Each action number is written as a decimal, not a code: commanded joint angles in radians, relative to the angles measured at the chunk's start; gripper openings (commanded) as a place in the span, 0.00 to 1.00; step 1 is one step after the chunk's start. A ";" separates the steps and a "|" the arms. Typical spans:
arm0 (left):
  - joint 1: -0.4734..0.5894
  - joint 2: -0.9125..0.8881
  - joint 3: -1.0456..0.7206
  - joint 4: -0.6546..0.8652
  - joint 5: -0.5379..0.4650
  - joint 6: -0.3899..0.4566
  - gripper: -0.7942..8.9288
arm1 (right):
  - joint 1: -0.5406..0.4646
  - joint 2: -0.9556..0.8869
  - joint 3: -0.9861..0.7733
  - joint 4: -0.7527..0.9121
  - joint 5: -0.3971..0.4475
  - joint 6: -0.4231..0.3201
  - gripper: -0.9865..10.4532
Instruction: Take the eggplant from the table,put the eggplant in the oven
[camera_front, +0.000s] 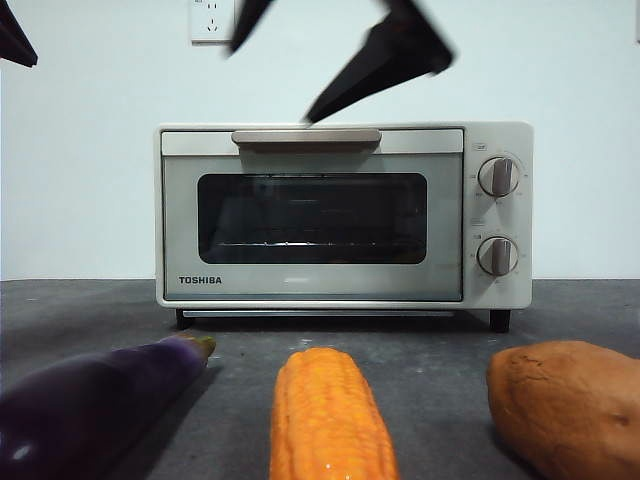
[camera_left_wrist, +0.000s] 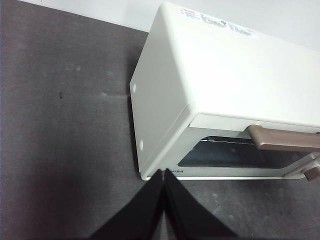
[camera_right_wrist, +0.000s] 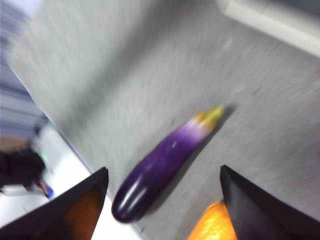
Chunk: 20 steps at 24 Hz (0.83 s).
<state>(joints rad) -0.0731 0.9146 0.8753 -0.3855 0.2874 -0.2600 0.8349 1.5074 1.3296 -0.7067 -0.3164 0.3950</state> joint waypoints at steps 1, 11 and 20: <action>-0.001 0.007 0.020 0.007 0.002 0.013 0.09 | 0.080 0.121 0.070 -0.037 0.052 0.061 0.40; -0.001 0.007 0.020 -0.025 0.002 0.025 0.09 | 0.182 0.522 0.228 -0.075 0.055 0.103 0.40; -0.001 0.007 0.020 -0.044 0.002 0.040 0.09 | 0.193 0.624 0.293 -0.045 0.047 0.101 0.21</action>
<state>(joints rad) -0.0731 0.9150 0.8753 -0.4377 0.2874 -0.2329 1.0115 2.1048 1.5970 -0.7586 -0.2672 0.4946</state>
